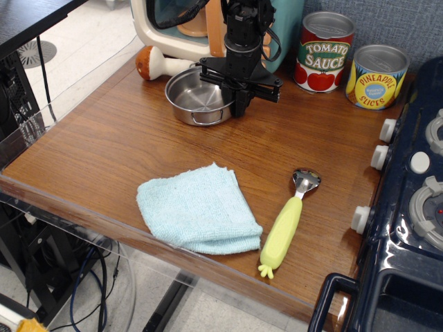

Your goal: Move the silver pot forward to the empty corner of the table.

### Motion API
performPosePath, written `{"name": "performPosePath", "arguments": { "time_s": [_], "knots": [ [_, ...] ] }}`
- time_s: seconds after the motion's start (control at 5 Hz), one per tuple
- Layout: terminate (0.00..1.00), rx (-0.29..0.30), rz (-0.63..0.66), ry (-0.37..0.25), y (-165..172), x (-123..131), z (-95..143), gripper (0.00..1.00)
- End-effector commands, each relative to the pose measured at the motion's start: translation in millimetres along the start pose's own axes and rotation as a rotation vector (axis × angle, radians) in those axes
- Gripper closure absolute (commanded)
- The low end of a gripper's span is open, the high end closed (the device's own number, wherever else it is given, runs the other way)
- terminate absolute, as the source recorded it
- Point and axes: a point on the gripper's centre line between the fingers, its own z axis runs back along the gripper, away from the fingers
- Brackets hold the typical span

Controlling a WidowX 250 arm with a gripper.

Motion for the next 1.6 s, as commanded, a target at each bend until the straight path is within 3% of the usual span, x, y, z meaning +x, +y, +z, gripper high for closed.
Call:
{"name": "performPosePath", "arguments": {
  "time_s": [0.0,0.2,0.4,0.8,1.0,1.4],
  "knots": [
    [0.00,0.018,0.042,-0.133,15.3,2.0,80.7,1.00],
    [0.00,0.016,0.070,-0.143,30.9,-25.4,104.0,1.00],
    [0.00,0.041,0.120,-0.125,55.1,-61.2,107.7,1.00],
    [0.00,0.097,0.299,-0.067,103.1,-119.9,93.7,1.00],
    [0.00,0.114,0.353,-0.020,120.8,-133.6,69.6,1.00],
    [0.00,0.128,0.358,-0.002,127.2,-132.9,43.0,1.00]
  ]
}}
